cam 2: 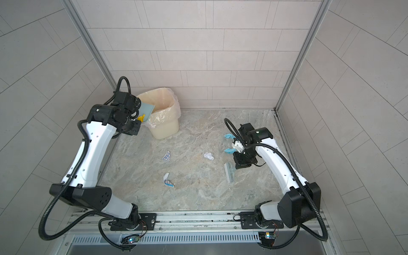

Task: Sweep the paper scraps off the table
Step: 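Carry the dustpan to the bin with left gripper while right brush moves off, then tip the dustpan over the bin with the left gripper to empty it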

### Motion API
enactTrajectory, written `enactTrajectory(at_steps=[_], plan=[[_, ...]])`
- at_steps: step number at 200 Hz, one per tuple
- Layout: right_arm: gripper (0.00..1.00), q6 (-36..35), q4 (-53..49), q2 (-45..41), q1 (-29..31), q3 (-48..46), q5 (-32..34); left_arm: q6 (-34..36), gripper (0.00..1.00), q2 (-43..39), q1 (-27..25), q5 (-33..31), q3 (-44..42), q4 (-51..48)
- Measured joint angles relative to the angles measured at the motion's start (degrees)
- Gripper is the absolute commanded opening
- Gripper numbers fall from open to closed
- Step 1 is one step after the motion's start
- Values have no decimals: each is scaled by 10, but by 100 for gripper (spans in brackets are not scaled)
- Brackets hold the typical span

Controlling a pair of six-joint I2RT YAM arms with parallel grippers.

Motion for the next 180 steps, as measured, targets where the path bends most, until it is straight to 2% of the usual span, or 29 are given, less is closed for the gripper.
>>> enactTrajectory(at_steps=[63,97,136,163,180], plan=[[0,-4,-9,1,-3,3,-3,45,0,143,13,-89,172,-12],[0,-4,-16,1,-4,3,-3,84,0,192,-2,-178,197,-1],[0,-4,-21,2,-4,3,-7,189,0,193,-40,-316,136,84],[0,-4,-23,7,-4,4,-9,303,0,182,-60,-395,48,196],[0,-4,-22,11,-4,4,-10,400,0,171,-69,-444,-20,291]])
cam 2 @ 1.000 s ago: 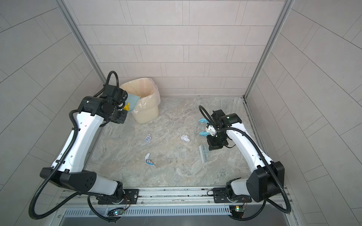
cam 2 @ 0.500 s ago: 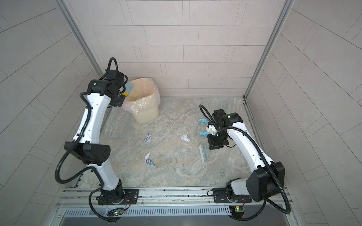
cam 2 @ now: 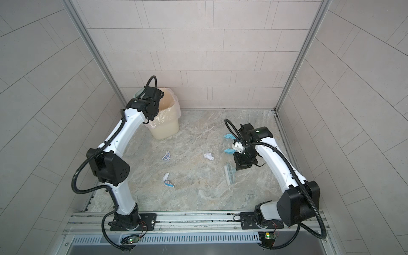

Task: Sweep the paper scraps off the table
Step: 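Tip the dustpan over the bin with the left gripper to empty it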

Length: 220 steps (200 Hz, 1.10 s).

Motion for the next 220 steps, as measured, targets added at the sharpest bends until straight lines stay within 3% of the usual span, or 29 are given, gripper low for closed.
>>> enactTrajectory(at_steps=[40,73,220], plan=[[0,-1,1,6,0,0,-3,172,0,-7,-6,-63,-86,185],[0,-2,1,7,0,0,-4,257,0,-16,-7,-83,-108,285],[0,-5,-1,7,0,14,-4,366,0,-45,-9,-88,-160,417]])
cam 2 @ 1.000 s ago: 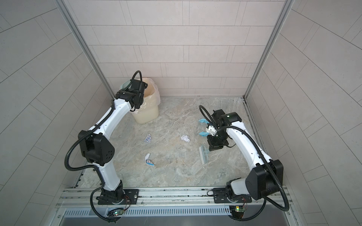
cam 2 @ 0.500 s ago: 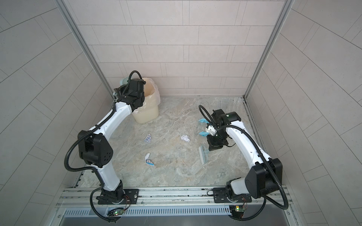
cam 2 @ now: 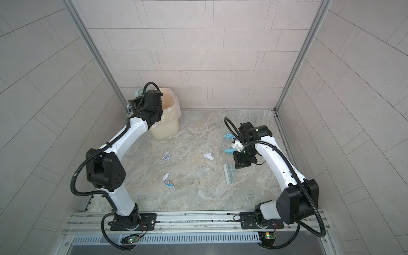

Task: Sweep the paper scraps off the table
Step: 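Tip the dustpan over the bin with the left gripper to empty it, then lower the dustpan with left gripper while right brush nears blue scraps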

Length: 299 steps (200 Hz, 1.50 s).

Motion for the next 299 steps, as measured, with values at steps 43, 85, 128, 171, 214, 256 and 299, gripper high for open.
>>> enactTrajectory(at_steps=[43,85,128,171,214,256,299], plan=[[0,0,0,0,0,0,1,-11,0,-2,-1,2,-5,5],[0,-8,-4,6,0,23,29,-162,0,-13,-18,29,64,-137],[0,-18,-1,27,3,96,103,-390,0,-65,-80,91,121,-325],[0,-47,35,48,29,140,215,-596,0,-108,-174,185,79,-454],[0,-113,113,67,90,135,332,-753,0,-130,-244,326,-56,-504],[0,-193,189,75,136,81,415,-842,0,-134,-270,459,-178,-506],[0,-247,223,101,146,58,454,-893,0,-150,-297,556,-272,-475]])
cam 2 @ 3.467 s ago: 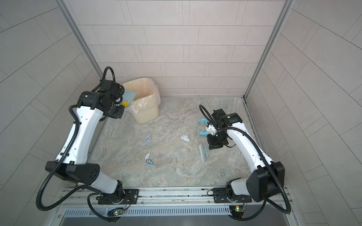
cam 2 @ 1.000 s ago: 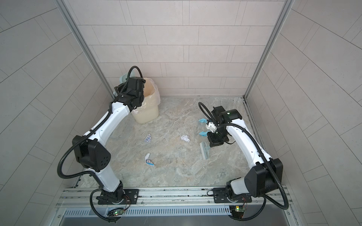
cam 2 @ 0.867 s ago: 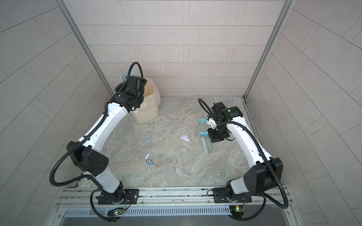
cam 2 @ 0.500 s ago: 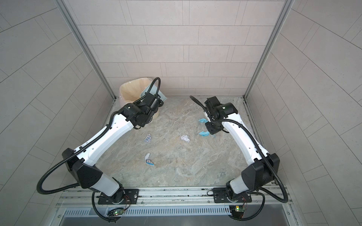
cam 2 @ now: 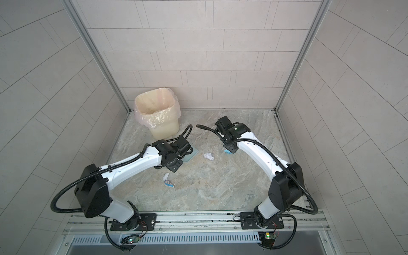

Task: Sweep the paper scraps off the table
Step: 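Lower the dustpan with left gripper while right brush nears blue scraps, then sweep the light blue scraps into the dustpan with the right gripper's brush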

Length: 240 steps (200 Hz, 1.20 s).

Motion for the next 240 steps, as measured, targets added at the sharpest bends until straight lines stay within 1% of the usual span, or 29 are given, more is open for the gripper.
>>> enactTrajectory(at_steps=[29,55,88,121,155,196,214,240], plan=[[0,-24,9,23,1,-7,14,-19,0,-9,-17,40,-28,22],[0,-37,14,47,3,-7,19,-31,0,-12,-35,61,-46,33],[0,-45,14,70,16,-8,18,-42,0,-19,-50,76,-64,38],[0,-44,6,69,34,-20,13,-53,0,-24,-57,80,-76,39],[0,-30,-21,49,72,-43,6,-59,0,-24,-68,84,-87,44],[0,7,-87,10,114,-46,-27,-62,0,-24,-85,90,-94,49],[0,28,-117,3,121,-38,-36,-61,0,-24,-90,91,-94,51],[0,52,-142,0,115,-23,-27,-60,0,-18,-100,96,-94,57]])
